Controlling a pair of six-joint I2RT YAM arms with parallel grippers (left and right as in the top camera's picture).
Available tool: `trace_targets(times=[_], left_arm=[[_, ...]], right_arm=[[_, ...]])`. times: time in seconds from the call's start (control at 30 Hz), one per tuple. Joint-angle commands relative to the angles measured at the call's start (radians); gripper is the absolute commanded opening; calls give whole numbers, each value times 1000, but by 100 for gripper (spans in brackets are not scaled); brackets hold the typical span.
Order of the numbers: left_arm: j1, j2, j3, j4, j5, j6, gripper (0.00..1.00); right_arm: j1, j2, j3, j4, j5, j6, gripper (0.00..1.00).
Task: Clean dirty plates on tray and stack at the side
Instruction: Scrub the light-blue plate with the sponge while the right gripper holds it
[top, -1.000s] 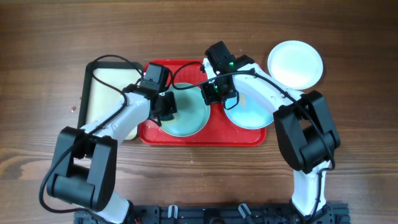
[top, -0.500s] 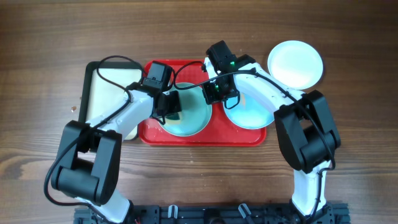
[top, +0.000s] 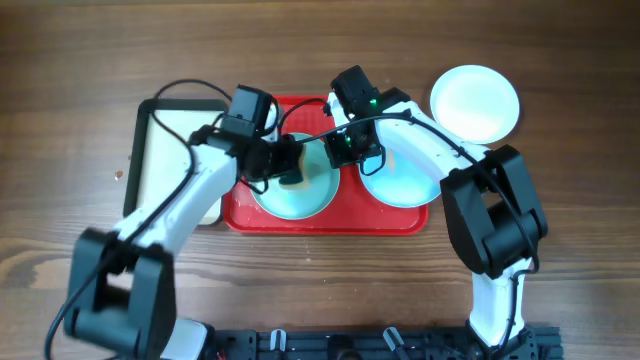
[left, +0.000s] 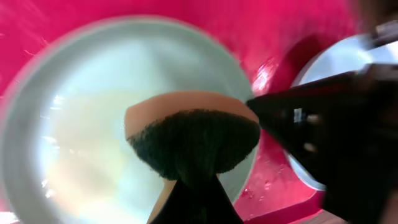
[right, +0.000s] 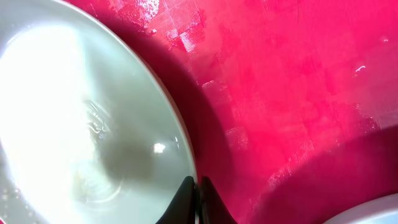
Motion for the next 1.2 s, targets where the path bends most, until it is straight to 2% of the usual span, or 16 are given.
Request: trace_targets(times=[0.0,0.13,0.6,0.7,0.9,1.17], left_arm=[[6,-46,20,-53,-144,-3,4],[5,-20,15,-113,-261,-80,4],[-33,186,-34,-27,-274,-188,4],[-58,224,-34,-8,-245,-191,4],[-93,240,-34,60,-58,-190,4],[-98,224,-20,62,19,-182,4]], right_arm=[[7,-8,-8,4,-15,1,4],[7,-8,-7,5,-16,1,4],[7,-8,-7,5,-16,1,4],[7,-8,-7,5,-16,1,4],[7,-8,-7,4,-16,1,4],[7,-8,-7,3,-15,1,4]])
